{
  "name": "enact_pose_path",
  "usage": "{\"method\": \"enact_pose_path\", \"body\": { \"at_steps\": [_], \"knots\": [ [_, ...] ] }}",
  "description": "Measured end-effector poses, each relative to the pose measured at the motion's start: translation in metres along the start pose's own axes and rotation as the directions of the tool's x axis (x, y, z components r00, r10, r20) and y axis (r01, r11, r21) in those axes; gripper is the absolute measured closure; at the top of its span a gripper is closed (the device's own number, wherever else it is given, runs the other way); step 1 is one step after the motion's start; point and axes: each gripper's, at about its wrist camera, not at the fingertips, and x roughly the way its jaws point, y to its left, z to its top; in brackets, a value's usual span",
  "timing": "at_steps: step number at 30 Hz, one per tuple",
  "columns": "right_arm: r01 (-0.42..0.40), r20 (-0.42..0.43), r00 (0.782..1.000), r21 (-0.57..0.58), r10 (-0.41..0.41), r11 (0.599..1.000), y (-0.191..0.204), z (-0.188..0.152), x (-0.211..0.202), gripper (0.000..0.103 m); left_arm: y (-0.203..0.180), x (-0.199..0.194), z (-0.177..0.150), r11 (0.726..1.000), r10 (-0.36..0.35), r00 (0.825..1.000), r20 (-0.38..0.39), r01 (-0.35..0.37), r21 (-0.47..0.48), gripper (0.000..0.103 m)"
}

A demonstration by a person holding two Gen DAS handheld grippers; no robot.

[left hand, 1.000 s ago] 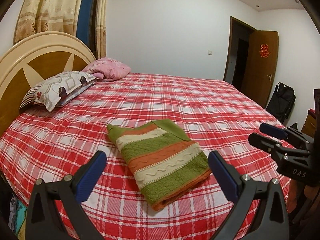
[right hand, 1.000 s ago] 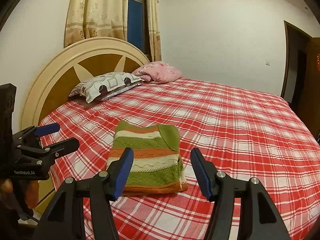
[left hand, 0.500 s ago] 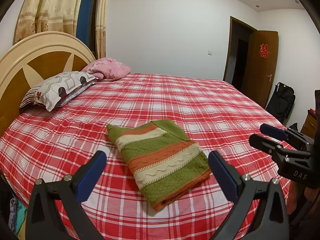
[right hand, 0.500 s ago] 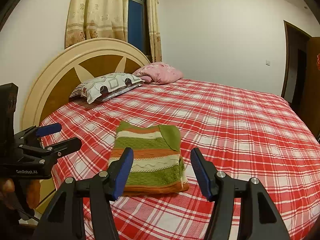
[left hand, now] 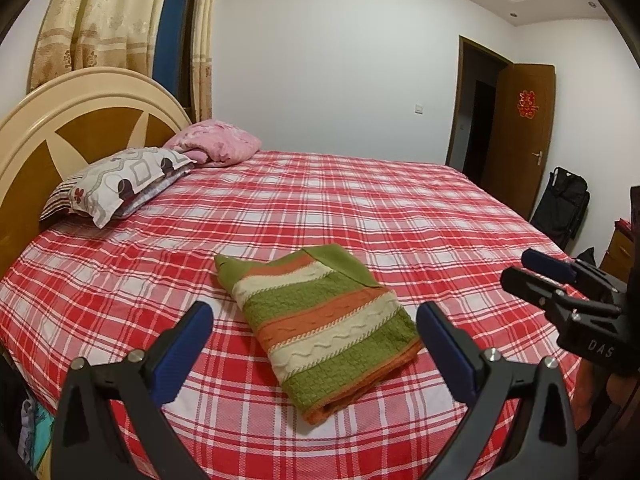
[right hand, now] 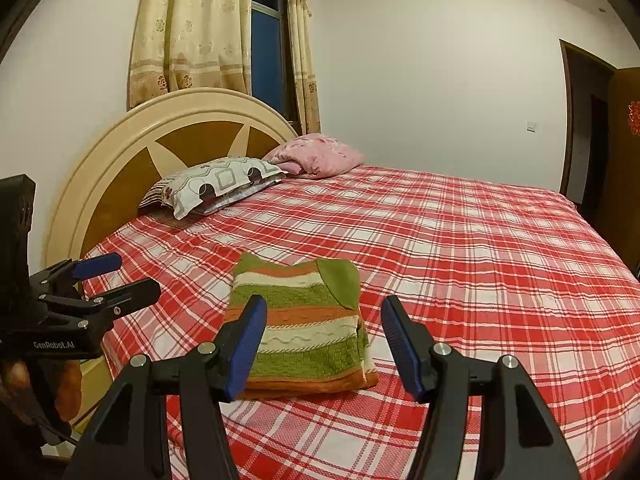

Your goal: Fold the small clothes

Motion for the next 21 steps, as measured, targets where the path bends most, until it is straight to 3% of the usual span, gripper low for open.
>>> {"method": "enact_pose_path", "body": {
  "at_steps": [21],
  "knots": [
    [-0.004,0.025,1.0,-0.006,0.004,1.0,0.0025,-0.0019,-0.0038,0.043,0.004,-0.009,0.0066,1.0,0.025,0.998,0.054,-0.025,0.002,0.0]
  ]
}}
